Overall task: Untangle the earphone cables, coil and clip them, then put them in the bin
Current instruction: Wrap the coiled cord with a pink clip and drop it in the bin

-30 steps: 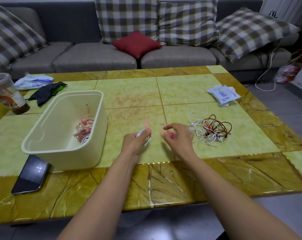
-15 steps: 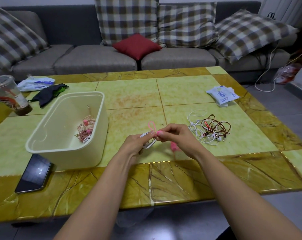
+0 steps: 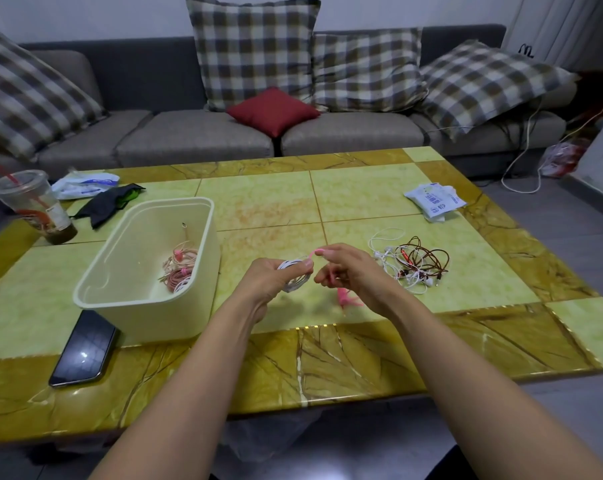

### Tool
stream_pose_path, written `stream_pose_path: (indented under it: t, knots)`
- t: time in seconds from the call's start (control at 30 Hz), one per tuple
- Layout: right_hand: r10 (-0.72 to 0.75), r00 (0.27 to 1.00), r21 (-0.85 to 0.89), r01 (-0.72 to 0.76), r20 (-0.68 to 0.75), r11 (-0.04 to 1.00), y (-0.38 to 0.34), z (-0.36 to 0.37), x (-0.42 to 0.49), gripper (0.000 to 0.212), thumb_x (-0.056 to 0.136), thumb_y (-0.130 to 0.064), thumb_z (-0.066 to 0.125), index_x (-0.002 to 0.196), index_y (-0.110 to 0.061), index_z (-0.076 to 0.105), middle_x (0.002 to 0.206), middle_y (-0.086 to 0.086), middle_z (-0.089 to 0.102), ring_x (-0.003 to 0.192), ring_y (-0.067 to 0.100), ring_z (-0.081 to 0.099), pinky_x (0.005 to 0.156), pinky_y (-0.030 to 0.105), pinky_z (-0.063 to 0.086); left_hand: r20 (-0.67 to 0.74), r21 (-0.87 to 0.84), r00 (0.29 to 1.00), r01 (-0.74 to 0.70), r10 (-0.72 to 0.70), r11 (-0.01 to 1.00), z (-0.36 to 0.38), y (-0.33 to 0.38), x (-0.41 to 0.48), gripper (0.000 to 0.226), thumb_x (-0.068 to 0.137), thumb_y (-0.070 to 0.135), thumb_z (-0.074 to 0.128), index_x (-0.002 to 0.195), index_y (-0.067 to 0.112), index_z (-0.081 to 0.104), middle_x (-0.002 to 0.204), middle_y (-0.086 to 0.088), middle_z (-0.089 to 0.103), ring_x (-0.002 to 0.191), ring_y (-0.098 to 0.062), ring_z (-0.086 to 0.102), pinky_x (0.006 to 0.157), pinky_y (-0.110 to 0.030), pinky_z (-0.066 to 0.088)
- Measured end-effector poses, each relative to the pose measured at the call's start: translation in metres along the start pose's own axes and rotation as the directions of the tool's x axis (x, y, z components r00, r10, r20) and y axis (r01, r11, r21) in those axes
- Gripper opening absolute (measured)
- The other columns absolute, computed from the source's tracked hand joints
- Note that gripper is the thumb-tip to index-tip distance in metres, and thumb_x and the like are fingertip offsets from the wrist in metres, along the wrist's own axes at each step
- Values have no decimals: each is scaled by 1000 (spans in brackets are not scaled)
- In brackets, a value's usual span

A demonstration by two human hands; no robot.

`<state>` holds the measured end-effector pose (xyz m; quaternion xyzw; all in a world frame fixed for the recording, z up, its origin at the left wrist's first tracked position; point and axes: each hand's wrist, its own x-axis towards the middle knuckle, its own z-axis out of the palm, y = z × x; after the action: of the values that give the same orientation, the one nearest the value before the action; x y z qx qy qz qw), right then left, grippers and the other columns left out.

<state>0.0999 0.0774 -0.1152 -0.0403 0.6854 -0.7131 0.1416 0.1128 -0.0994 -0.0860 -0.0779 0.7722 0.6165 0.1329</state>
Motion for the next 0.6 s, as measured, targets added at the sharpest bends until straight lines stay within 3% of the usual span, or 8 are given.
stream_pose_path:
  t: [0.07,0.13,0.3,0.47,0.6]
  knots:
    - [-45,998,-50,48,49,998,-4,2,-5,26,95,-22,62,117,-7,63,75,7,67,68,13,60,66,22,50,34,40,999,-11,10,999,0,5,-7,31,84,37,72,83,6,71,61,-5,62,44,-1,46,57,-22,33]
    - [-72,996,-110,78,57,991,-9,3,-9,21,93,-19,65,110,-6,66,70,3,63,61,10,53,58,19,45,34,61,999,-16,14,998,0,7,-13,30,85,34,71,86,4,71,54,0,61,39,2,46,56,-22,33]
    - [-83,995,-210,95,64,973,-17,0,-18,17,92,-25,67,97,-9,68,77,3,66,58,12,44,54,22,38,51,119,999,-22,16,993,-2,7,-22,41,82,35,74,97,-2,73,77,-10,62,62,-11,45,58,-24,33]
    - [-91,989,-220,115,114,969,-24,-1,-21,17,90,-16,69,104,-7,68,77,12,58,59,11,39,55,22,33,89,198,996,-33,16,980,-3,11,-25,31,81,31,76,91,2,73,69,-4,60,60,-11,45,55,-22,33]
    - [-68,984,-272,111,162,956,-31,-4,-23,9,90,-14,68,94,-6,71,73,1,67,56,9,37,51,18,32,99,247,995,-45,21,968,-3,14,-25,26,82,31,76,87,6,74,59,2,60,60,-10,46,55,-22,34]
